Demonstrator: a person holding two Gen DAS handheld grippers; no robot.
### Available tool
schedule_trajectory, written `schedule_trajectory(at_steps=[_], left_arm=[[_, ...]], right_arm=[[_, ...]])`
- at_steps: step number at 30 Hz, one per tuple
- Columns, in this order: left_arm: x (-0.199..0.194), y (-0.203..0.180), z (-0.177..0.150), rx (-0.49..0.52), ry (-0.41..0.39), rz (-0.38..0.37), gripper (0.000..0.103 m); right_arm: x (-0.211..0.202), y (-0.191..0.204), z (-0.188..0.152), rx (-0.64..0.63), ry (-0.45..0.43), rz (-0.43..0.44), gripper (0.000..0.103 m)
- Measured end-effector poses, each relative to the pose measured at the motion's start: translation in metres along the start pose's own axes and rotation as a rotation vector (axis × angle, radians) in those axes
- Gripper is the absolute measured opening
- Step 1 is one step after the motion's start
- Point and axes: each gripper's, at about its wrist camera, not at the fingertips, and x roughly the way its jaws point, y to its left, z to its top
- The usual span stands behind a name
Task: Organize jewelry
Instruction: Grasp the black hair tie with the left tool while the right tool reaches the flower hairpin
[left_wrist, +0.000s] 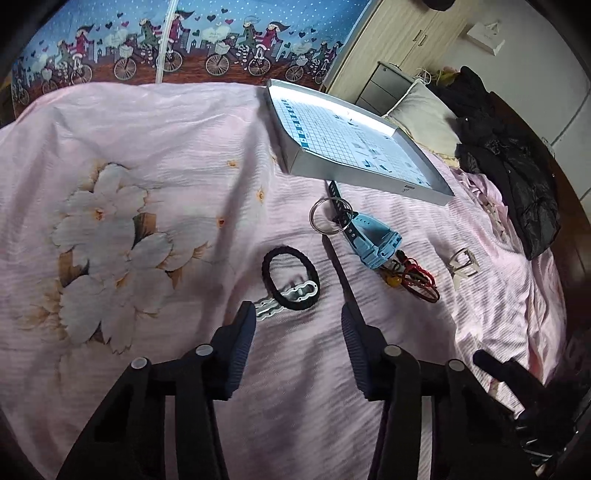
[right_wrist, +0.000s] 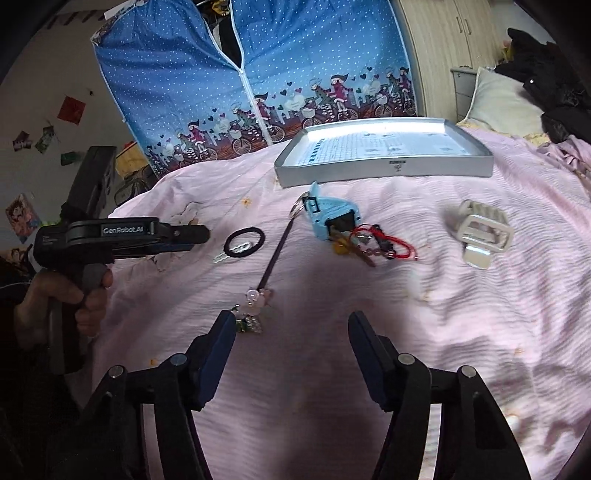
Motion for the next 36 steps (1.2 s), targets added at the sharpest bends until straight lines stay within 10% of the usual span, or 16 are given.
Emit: schedule_trajectory(at_steps=[17, 36], left_arm=[[0.052, 0.045, 0.036, -0.057, 0.124, -0.078, 0.016], [0.011, 0.017, 0.005, 0.031, 0.155, -0.014, 0.003]], right_arm=[[0.083, 0.022, 0.003, -0.020, 0.079, -0.042, 0.048], [0.055, 0.023, -0.004, -0.013, -0.028, 0.027, 0.047]])
